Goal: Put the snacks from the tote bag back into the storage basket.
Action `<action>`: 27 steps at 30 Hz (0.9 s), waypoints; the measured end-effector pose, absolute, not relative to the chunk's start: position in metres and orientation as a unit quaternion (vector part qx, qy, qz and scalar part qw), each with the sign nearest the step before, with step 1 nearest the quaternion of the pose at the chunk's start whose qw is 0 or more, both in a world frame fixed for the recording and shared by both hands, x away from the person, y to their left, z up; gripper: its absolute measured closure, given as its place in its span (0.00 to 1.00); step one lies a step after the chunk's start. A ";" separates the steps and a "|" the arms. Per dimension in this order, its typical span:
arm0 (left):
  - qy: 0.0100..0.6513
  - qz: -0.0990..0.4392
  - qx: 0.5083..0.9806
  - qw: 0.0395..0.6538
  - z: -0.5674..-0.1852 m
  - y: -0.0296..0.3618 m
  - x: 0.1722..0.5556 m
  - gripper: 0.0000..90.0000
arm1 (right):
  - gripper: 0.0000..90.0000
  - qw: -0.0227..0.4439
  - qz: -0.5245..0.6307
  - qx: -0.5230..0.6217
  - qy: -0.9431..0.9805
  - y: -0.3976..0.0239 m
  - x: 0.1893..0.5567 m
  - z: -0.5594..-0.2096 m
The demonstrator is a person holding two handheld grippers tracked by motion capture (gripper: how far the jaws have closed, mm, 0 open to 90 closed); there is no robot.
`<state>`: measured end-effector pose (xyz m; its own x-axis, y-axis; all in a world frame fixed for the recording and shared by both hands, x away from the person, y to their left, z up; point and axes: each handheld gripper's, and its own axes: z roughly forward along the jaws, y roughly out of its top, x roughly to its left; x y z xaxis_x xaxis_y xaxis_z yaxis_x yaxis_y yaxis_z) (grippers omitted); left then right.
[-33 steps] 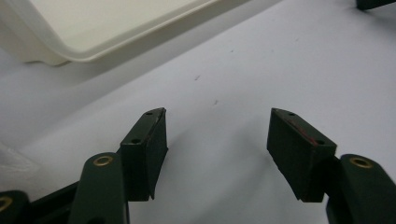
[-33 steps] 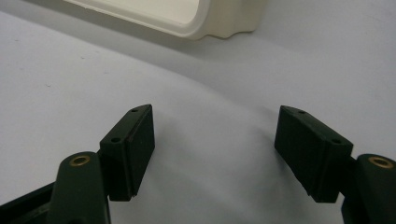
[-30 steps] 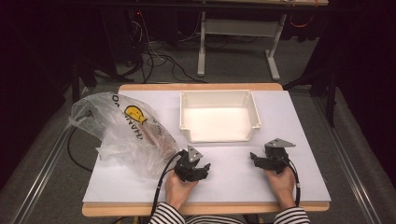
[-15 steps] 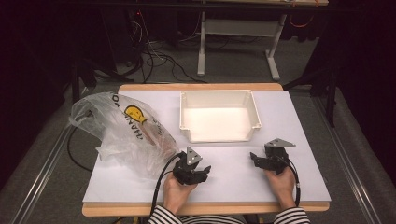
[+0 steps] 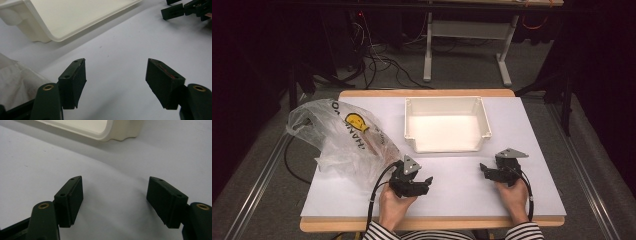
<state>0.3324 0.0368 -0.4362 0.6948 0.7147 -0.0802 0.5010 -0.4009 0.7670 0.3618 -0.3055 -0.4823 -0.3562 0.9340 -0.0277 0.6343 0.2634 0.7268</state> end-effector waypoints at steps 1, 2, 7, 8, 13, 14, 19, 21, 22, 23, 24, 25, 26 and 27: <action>0.368 0.132 0.826 0.405 -0.436 0.037 0.332 0.37 | 0.33 0.235 0.319 0.516 0.759 -0.306 0.362 -0.482; 0.369 0.131 0.826 0.406 -0.435 0.039 0.332 0.37 | 0.33 0.235 0.318 0.517 0.759 -0.305 0.362 -0.482; 0.369 0.137 0.823 0.409 -0.428 0.045 0.328 0.37 | 0.33 0.236 0.318 0.516 0.759 -0.305 0.362 -0.482; 0.370 0.136 0.821 0.413 -0.425 0.047 0.327 0.37 | 0.33 0.235 0.319 0.516 0.759 -0.305 0.362 -0.482; 0.374 0.144 0.815 0.419 -0.419 0.054 0.326 0.37 | 0.33 0.235 0.319 0.515 0.760 -0.305 0.362 -0.482; 0.378 0.145 0.812 0.421 -0.417 0.058 0.326 0.36 | 0.33 0.235 0.319 0.516 0.760 -0.305 0.362 -0.482; 0.385 0.150 0.805 0.425 -0.409 0.067 0.327 0.35 | 0.33 0.235 0.319 0.516 0.760 -0.305 0.362 -0.482; 0.388 0.155 0.803 0.425 -0.406 0.071 0.328 0.34 | 0.33 0.235 0.319 0.516 0.760 -0.305 0.362 -0.482; 0.390 0.158 0.801 0.426 -0.404 0.073 0.328 0.34 | 0.33 0.235 0.319 0.515 0.760 -0.305 0.362 -0.482; 0.392 0.157 0.799 0.428 -0.403 0.075 0.329 0.34 | 0.33 0.235 0.319 0.516 0.760 -0.305 0.361 -0.482; 0.395 0.147 0.795 0.436 -0.400 0.078 0.330 0.34 | 0.33 0.236 0.319 0.515 0.760 -0.305 0.362 -0.482; 0.395 0.147 0.795 0.436 -0.400 0.078 0.330 0.33 | 0.33 0.236 0.319 0.515 0.760 -0.305 0.362 -0.482; 0.395 0.151 0.795 0.435 -0.397 0.080 0.332 0.33 | 0.33 0.235 0.320 0.515 0.760 -0.306 0.362 -0.482; 0.395 0.151 0.795 0.435 -0.397 0.080 0.332 0.33 | 0.33 0.235 0.319 0.516 0.759 -0.305 0.362 -0.482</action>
